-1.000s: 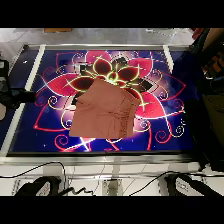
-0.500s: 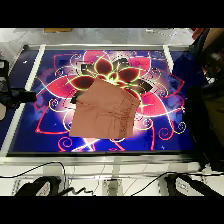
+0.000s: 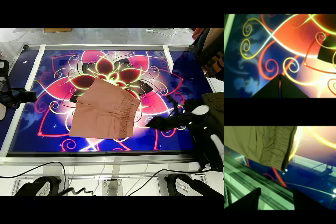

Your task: Fold the clothes and pants, and hang the long-sleeved shirts on hangers.

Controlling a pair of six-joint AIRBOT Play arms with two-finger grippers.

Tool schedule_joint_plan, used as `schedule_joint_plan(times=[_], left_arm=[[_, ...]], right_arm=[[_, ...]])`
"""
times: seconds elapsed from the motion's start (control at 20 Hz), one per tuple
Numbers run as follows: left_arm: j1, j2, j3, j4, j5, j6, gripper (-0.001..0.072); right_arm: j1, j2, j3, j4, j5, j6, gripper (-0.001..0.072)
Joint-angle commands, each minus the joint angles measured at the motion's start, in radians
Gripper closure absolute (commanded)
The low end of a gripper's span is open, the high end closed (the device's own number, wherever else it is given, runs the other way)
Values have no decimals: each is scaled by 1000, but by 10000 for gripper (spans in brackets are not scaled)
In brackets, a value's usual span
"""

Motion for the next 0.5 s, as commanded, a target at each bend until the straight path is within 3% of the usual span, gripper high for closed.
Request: schedule_joint_plan(times=[0.0,0.1,0.25,0.45], left_arm=[[1,0,0,-2,0,-10,701],[1,-8,-1,-3,0,-19,701],[1,-16,-3,-3,-28,-19,701],[1,-27,-3,-4,-53,-19,691]], right_arm=[[115,-17,-112,47,-208,39,266],[177,-70,-112,55,-258,93,266],[233,-176,-112,79,-271,92,265],[241,-270,-111,251,-278,24,266]])
